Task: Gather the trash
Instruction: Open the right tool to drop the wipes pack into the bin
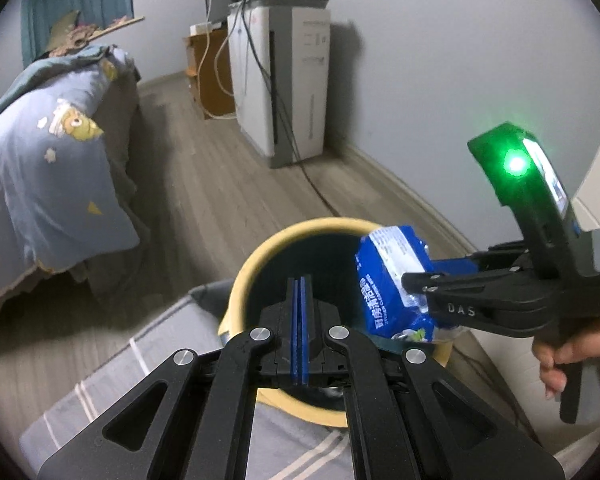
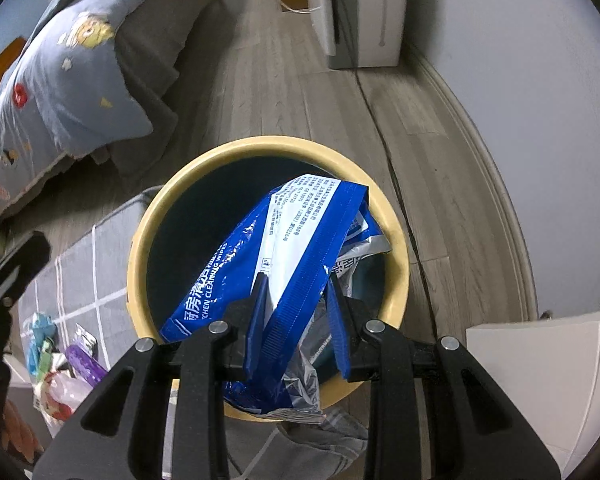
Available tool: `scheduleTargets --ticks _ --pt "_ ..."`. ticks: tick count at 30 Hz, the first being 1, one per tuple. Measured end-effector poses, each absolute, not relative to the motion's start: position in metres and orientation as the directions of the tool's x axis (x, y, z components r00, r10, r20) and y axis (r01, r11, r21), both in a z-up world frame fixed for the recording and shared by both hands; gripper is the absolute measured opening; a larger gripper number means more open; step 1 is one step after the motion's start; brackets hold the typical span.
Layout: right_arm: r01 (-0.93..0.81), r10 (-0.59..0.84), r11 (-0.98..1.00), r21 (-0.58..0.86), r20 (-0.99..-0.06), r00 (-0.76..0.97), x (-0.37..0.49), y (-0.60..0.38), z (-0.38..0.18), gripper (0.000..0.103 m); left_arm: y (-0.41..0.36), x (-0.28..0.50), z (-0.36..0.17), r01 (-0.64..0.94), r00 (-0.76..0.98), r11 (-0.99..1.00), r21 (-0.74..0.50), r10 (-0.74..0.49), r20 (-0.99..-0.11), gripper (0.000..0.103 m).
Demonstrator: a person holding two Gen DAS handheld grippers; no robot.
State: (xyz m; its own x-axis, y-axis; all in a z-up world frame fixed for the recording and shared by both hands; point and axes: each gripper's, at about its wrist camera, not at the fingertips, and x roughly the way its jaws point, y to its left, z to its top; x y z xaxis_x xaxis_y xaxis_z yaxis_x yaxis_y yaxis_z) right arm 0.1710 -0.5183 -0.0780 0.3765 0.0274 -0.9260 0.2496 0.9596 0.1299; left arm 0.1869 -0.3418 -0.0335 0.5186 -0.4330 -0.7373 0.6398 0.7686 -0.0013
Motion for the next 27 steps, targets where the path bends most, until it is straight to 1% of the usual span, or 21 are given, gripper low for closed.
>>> scheduleTargets --ticks 3,5,7,8,9,10,11,12,13,14,15,17,19,20,21,22,27 --pt "0.219 0.016 0.97 0.107 -0.925 0.38 0.174 -0.513 -0.081 0.03 -0.341 0.186 -0.039 0.638 0.533 0.769 0.036 -0.408 -0.741 0.002" --pt "0.206 0.017 0.973 0.105 -0.921 0.389 0.175 -0.51 -0.083 0.033 -0.337 0.187 -0.039 0.626 0.538 0.779 0.036 -0.398 -0.743 0.002" --pt "0.199 0.025 0.974 0.112 -0.918 0.395 0.177 -0.508 -0.083 0.047 -0.332 0.187 -0.04 0.618 0.538 0.786 0.033 -0.391 -0.747 0.002" --pt "0.199 0.022 0.974 0.111 -0.915 0.404 0.177 -0.508 -0.082 0.05 -0.329 0.187 -0.041 0.612 0.541 0.79 0.04 -0.381 -0.749 0.003" --pt "0.199 0.016 0.974 0.107 -0.912 0.41 0.177 -0.508 -0.08 0.051 -0.327 0.187 -0.043 0.609 0.542 0.792 0.042 -0.378 -0.751 0.003" --pt "0.201 0.011 0.974 0.104 -0.909 0.417 0.176 -0.508 -0.078 0.051 -0.326 0.188 -0.044 0.607 0.542 0.794 0.041 -0.376 -0.752 0.007" --pt "0.203 0.007 0.974 0.101 -0.908 0.419 0.176 -0.508 -0.077 0.051 -0.323 0.189 -0.045 0.6 0.545 0.799 0.041 -0.371 -0.752 0.012" --pt "0.204 0.006 0.974 0.1 -0.908 0.419 0.176 -0.509 -0.076 0.053 -0.32 0.189 -0.045 0.593 0.548 0.804 0.038 -0.368 -0.751 0.014" --pt "0.207 0.001 0.973 0.097 -0.909 0.417 0.176 -0.509 -0.075 0.057 -0.318 0.188 -0.045 0.589 0.548 0.808 0.035 -0.367 -0.751 0.024" --pt "0.21 -0.005 0.973 0.09 -0.909 0.416 0.175 -0.51 -0.074 0.061 -0.315 0.188 -0.046 0.58 0.551 0.814 0.029 -0.366 -0.75 0.04" --pt "0.214 -0.013 0.973 0.084 -0.909 0.417 0.175 -0.511 -0.073 0.062 -0.311 0.187 -0.045 0.571 0.554 0.82 0.021 -0.367 -0.747 0.049" --pt "0.224 -0.026 0.972 0.076 -0.907 0.421 0.173 -0.513 -0.069 0.071 -0.303 0.184 -0.043 0.556 0.569 0.831 0.012 -0.37 -0.734 0.076" --pt "0.231 -0.037 0.97 0.069 -0.903 0.428 0.17 -0.514 -0.065 0.089 -0.295 0.179 -0.04 0.529 0.598 0.848 0.024 -0.352 -0.72 0.09" --pt "0.232 -0.043 0.97 0.066 -0.9 0.434 0.169 -0.514 -0.062 0.096 -0.291 0.178 -0.038 0.52 0.606 0.854 0.024 -0.349 -0.715 0.09" --pt "0.233 -0.051 0.971 0.059 -0.896 0.441 0.168 -0.514 -0.059 0.098 -0.286 0.177 -0.036 0.509 0.611 0.86 0.023 -0.343 -0.714 0.091" --pt "0.235 -0.059 0.97 0.054 -0.892 0.448 0.166 -0.514 -0.055 0.097 -0.279 0.175 -0.034 0.49 0.621 0.871 0.028 -0.326 -0.713 0.094" --pt "0.233 -0.062 0.971 0.056 -0.881 0.469 0.162 -0.509 -0.041 0.097 -0.242 0.165 -0.018 0.432 0.659 0.901 0.047 -0.279 -0.699 0.095"
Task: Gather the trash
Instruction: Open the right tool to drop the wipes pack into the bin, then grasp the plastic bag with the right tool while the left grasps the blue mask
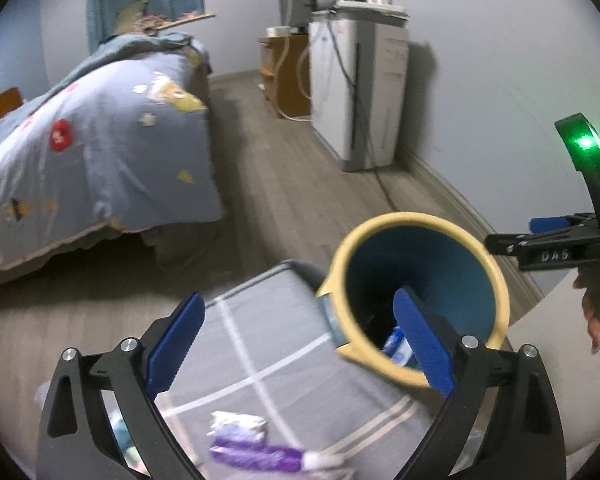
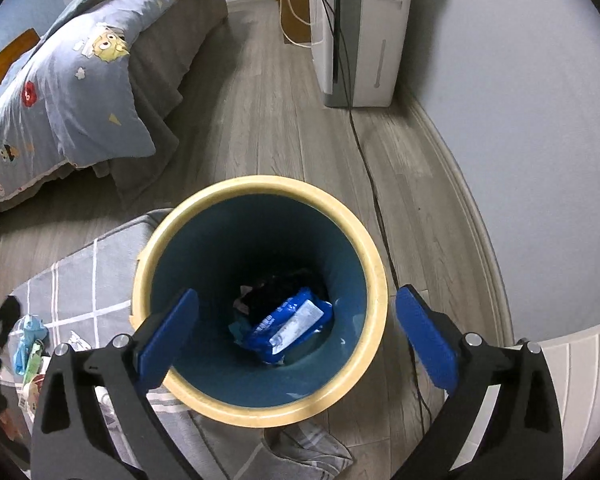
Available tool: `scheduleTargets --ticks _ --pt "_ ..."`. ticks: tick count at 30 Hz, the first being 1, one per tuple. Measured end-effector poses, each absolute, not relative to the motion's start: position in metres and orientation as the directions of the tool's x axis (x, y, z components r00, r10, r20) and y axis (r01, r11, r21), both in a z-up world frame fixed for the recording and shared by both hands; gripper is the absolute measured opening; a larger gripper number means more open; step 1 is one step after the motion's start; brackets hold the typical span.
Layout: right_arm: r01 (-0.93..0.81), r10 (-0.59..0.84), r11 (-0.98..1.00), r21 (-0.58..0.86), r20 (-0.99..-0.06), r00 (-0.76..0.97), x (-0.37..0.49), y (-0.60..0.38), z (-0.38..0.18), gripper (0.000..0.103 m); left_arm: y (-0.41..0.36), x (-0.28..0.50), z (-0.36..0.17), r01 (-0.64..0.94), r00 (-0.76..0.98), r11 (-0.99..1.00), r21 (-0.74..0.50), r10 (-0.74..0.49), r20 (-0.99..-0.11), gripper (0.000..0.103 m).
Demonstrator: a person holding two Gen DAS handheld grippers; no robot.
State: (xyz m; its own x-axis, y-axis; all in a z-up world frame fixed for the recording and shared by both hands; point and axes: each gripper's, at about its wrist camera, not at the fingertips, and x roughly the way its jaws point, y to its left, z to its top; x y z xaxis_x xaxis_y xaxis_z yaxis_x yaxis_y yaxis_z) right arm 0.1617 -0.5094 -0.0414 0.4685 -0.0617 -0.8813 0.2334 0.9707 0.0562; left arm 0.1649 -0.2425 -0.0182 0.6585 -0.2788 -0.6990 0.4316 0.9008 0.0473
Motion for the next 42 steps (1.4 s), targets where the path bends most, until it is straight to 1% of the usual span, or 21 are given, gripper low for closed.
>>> scheduleTargets --ticks 4,12,18,25,31,37,42 --pt "0.209 -0.052 0.976 0.061 -0.867 0.496 0.156 -0.495 -0.027 0.097 -0.203 0.154 -0.003 0.384 0.687 0.921 0.062 -0.24 -0.686 0.096" --pt "0.121 0.023 0.987 0.101 -0.853 0.521 0.145 -0.449 -0.006 0.097 -0.119 0.123 0.02 0.262 0.724 0.962 0.082 -0.139 -0.675 0.097" --pt "0.073 0.056 0.991 0.114 -0.833 0.55 0.132 -0.411 0.013 0.097 -0.065 0.097 0.021 0.175 0.733 0.979 0.103 -0.06 -0.677 0.097" --pt "0.024 0.093 0.991 0.131 -0.807 0.583 0.11 -0.362 0.029 0.097 -0.015 0.071 0.015 0.082 0.727 0.994 0.066 -0.014 -0.686 0.097" --pt "-0.029 0.098 0.995 0.099 -0.82 0.564 0.099 -0.321 0.02 0.097 0.011 0.057 0.006 0.058 0.725 0.996 0.061 0.0 -0.688 0.097" --pt "-0.016 0.119 0.992 0.129 -0.85 0.512 0.092 -0.292 -0.01 0.097 0.031 0.055 -0.011 0.046 0.709 0.997 0.06 0.01 -0.705 0.097" --pt "-0.036 0.112 0.994 0.108 -0.876 0.469 0.095 -0.267 -0.033 0.097 0.046 0.064 -0.031 0.029 0.678 0.998 0.047 0.015 -0.735 0.097"
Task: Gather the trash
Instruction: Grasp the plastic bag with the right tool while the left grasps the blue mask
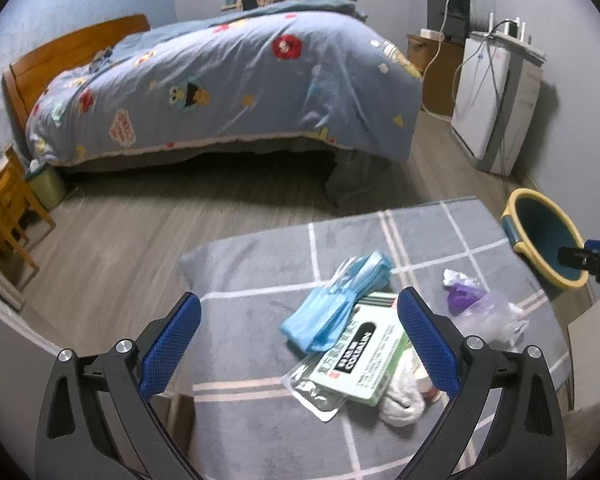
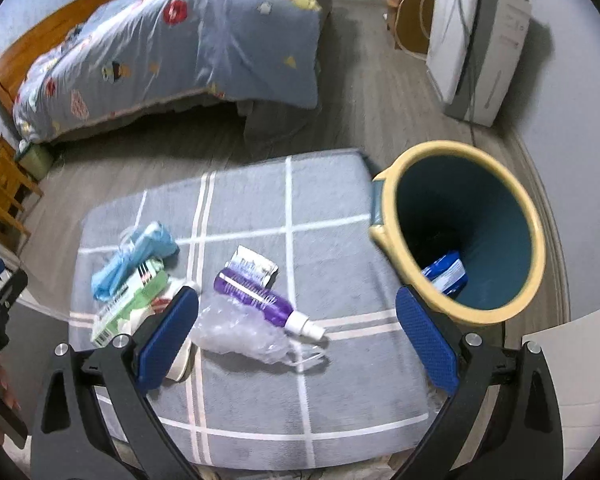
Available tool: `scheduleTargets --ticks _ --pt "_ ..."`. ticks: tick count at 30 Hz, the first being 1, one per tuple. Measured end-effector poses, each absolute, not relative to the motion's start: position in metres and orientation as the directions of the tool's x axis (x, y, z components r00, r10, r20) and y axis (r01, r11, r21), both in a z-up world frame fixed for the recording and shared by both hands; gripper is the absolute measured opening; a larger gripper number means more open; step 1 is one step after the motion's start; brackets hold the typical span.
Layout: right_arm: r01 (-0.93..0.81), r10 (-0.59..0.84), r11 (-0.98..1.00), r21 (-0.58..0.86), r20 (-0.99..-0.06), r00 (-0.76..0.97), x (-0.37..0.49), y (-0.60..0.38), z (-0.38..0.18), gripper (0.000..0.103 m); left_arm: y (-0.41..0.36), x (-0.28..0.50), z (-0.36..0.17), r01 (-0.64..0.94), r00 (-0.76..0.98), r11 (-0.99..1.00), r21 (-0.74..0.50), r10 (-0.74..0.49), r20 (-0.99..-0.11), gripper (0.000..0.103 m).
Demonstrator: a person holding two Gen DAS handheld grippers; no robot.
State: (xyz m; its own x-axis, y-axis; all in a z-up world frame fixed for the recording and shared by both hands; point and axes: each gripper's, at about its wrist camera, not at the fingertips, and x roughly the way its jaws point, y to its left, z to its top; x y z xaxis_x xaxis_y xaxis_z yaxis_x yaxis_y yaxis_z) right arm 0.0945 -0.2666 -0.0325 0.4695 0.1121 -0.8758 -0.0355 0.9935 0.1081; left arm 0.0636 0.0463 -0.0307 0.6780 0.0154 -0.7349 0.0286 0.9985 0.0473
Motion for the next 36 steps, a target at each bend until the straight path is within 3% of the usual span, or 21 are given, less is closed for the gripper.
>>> scheduleTargets --ticks 16,24,30,36 --pt "-0.092 0.077 0.995 0.047 -0.928 0.365 0.107 -0.209 -0.091 0.097 0.057 0.093 -0.097 0.074 0.58 0.992 0.103 0.041 -0.814 0.097" --pt "-0.159 0.091 0.986 0.045 -0.951 0.295 0.105 -0.187 -0.114 0.095 0.049 0.105 -0.124 0.11 0.532 0.992 0.065 -0.004 -0.847 0.096" --pt "-0.188 0.082 0.982 0.035 -0.965 0.248 0.106 -0.183 -0.13 0.076 0.047 0.115 -0.139 0.102 0.507 0.993 0.053 -0.006 -0.862 0.094" --pt "-0.222 0.063 0.975 0.005 -0.965 0.254 0.108 -0.182 -0.132 0.048 0.044 0.121 -0.152 0.123 0.464 0.992 0.038 -0.023 -0.886 0.06"
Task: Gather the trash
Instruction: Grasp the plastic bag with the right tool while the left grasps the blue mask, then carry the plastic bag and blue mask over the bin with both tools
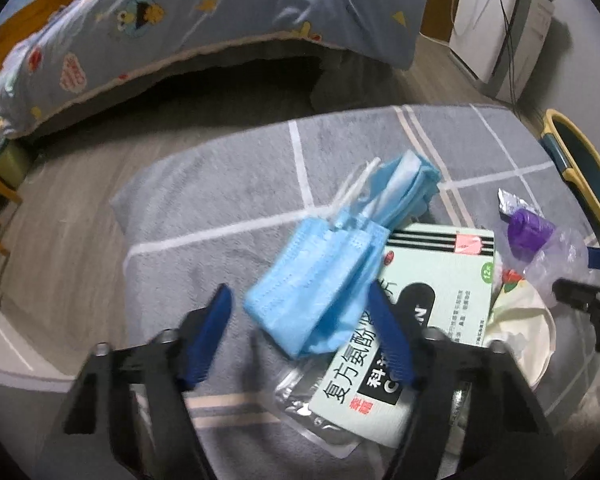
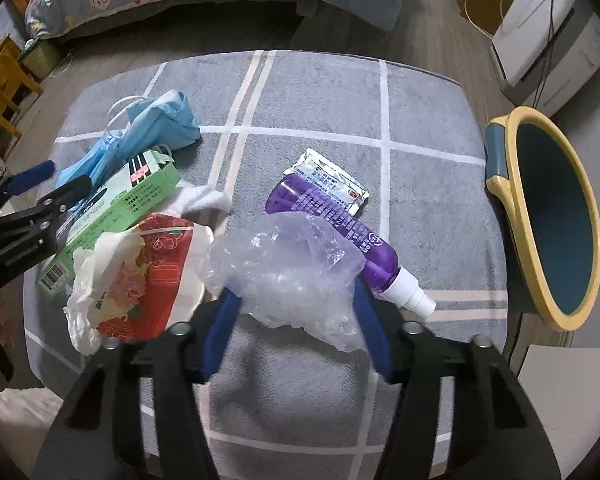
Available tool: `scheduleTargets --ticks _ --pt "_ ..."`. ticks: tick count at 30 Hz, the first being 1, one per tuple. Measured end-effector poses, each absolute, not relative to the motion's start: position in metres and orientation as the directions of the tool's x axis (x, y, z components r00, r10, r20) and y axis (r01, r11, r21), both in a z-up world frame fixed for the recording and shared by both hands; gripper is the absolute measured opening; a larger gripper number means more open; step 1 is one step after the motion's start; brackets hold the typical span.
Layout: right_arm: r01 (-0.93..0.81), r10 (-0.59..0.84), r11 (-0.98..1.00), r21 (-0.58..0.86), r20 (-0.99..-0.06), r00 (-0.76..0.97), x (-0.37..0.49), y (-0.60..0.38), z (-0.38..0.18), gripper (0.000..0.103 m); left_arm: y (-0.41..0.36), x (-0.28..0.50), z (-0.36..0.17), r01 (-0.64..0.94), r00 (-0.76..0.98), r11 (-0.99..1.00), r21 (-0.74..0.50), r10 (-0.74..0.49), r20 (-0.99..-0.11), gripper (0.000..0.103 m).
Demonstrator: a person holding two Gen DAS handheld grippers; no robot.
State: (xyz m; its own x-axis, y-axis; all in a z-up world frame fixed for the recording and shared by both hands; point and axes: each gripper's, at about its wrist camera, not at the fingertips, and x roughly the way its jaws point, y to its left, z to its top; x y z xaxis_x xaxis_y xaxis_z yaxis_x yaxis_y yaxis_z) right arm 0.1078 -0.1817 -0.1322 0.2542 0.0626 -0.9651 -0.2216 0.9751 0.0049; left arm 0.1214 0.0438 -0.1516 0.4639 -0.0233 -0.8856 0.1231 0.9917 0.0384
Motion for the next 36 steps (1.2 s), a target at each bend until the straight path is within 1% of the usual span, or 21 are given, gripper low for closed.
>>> scheduleTargets --ticks 2,3,5,7,10,14,24,32,36 --pt "-0.233 0.063 0.972 0.001 -0.964 0.259 0.108 -0.182 -0.131 0.038 0.045 0.121 -0.151 0.125 0.464 0.991 0.044 -0.019 -0.885 0.047" --pt "-0.239 0.068 0.971 0.004 -0.963 0.26 0.108 -0.182 -0.129 0.036 0.045 0.121 -0.149 0.129 0.467 0.991 0.041 -0.024 -0.884 0.042" --pt "-0.253 0.07 0.967 0.001 -0.962 0.265 0.111 -0.183 -0.125 0.029 0.045 0.121 -0.144 0.136 0.479 0.989 0.065 -0.008 -0.878 0.03" --pt "-0.261 0.074 0.965 -0.002 -0.957 0.28 0.11 -0.182 -0.12 0.027 0.046 0.12 -0.14 0.146 0.481 0.988 0.056 -0.021 -0.876 0.022" --pt "-0.269 0.086 0.963 -0.001 -0.946 0.312 0.111 -0.182 -0.108 0.025 0.045 0.117 -0.133 0.151 0.502 0.985 0.088 0.0 -0.865 0.017" --pt "-0.268 0.111 0.963 0.011 -0.925 0.363 0.113 -0.186 -0.086 0.023 0.044 0.114 -0.115 0.14 0.556 0.983 0.117 0.02 -0.831 0.016" --pt "-0.221 0.206 0.969 0.113 -0.862 0.462 0.131 -0.21 -0.028 0.023 0.043 0.114 -0.05 0.106 0.686 0.993 0.045 -0.04 -0.726 0.016" --pt "-0.183 0.228 0.971 0.154 -0.824 0.519 0.147 -0.237 0.001 0.023 0.023 0.114 -0.013 0.133 0.74 0.991 0.021 -0.086 -0.667 0.016" --pt "-0.167 0.22 0.974 0.152 -0.809 0.545 0.15 -0.251 0.01 0.023 0.01 0.112 0.0 0.153 0.755 0.988 0.009 -0.11 -0.646 0.016"
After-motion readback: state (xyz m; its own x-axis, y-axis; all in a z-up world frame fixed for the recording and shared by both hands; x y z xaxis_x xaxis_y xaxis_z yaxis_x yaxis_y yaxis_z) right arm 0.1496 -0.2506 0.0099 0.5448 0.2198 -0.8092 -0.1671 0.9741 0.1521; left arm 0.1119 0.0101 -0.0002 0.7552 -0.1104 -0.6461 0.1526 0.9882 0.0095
